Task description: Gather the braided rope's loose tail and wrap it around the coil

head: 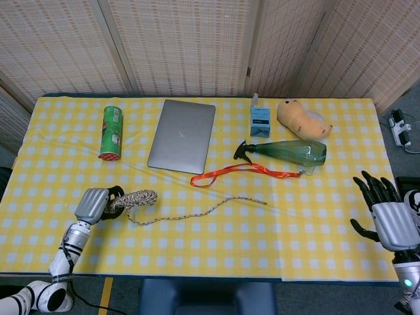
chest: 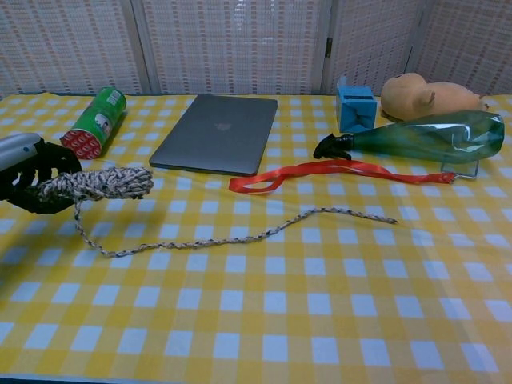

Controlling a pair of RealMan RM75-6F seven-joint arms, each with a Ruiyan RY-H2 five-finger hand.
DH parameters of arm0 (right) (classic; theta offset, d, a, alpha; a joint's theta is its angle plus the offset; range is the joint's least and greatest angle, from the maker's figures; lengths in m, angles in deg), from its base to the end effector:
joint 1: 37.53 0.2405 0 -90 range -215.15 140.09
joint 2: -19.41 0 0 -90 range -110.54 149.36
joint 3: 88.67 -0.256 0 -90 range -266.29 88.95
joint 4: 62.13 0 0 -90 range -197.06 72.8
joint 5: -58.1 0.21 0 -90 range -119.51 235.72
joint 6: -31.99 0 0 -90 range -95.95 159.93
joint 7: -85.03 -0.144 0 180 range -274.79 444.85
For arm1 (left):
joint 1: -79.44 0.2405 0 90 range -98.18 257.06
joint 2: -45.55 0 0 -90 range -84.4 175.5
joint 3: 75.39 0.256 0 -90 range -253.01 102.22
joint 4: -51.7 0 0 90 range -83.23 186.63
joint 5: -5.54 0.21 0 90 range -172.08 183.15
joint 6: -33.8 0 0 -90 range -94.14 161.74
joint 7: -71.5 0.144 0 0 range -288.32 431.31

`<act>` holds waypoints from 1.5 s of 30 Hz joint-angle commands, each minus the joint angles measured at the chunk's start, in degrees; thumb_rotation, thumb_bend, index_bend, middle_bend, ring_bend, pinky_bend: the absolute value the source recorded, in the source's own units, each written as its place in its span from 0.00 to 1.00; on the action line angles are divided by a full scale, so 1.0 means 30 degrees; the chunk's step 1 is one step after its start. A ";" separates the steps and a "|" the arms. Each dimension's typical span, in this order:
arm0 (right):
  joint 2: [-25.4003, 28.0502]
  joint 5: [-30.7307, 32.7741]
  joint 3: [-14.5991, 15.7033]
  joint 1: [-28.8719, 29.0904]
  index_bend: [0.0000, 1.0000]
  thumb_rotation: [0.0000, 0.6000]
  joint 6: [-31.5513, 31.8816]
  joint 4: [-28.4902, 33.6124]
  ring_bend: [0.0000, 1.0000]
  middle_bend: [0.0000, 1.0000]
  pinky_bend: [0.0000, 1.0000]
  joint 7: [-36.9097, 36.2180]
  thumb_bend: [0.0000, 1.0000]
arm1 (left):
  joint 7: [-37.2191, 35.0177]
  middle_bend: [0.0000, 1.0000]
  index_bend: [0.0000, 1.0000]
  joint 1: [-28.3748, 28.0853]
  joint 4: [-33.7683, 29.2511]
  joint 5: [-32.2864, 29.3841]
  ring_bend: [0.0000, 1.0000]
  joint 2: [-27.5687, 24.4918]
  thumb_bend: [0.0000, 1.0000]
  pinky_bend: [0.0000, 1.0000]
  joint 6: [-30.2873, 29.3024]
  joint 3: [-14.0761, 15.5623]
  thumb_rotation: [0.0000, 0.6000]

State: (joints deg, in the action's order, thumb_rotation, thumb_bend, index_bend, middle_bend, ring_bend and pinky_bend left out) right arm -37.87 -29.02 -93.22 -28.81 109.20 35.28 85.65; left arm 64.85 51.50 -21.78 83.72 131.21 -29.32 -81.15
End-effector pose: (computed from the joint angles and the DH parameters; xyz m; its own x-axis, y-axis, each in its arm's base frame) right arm -0.2910 -0.2054 0.1732 0.4414 -0.0782 0.8939 -0.8957 -0.0986 0.4337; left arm -0.2622 0.3098 0.0260 0.2628 0.2258 0.9380 0.9549 -0.1998 -0.2195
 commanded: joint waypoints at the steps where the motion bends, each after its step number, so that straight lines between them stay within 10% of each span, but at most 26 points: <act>1: -0.0417 -0.0532 -0.0282 0.1512 0.15 1.00 -0.1596 0.0212 0.11 0.04 0.07 0.0170 0.30 | -0.0243 0.74 0.81 -0.0056 -0.0438 0.0195 0.69 -0.0187 0.73 0.80 -0.0055 -0.0025 1.00; 5: -0.1498 -0.0224 -0.0840 0.3310 0.32 1.00 -0.3601 0.0307 0.16 0.10 0.12 0.0587 0.30 | -0.0363 0.74 0.81 -0.0128 -0.1076 0.0318 0.69 -0.0408 0.73 0.80 -0.0035 -0.0064 1.00; 17: -0.5912 0.4132 -0.2255 0.7938 0.37 1.00 -0.9130 -0.1455 0.18 0.14 0.13 0.3041 0.30 | -0.0030 0.74 0.81 -0.0258 -0.2360 0.0573 0.69 -0.0758 0.73 0.80 -0.0130 -0.0070 1.00; 45: -1.2955 0.8286 -0.1886 1.0885 0.48 1.00 -1.0196 -0.8811 0.17 0.18 0.15 0.6143 0.37 | -0.0205 0.74 0.81 -0.0093 -0.2503 0.0287 0.69 -0.0780 0.73 0.80 -0.0033 0.0067 1.00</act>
State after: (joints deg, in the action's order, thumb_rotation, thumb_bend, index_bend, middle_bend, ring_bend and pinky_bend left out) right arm -76.46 -4.31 -98.89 3.64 78.76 9.11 104.20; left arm 64.28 51.21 -29.33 84.60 128.84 -29.43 -80.95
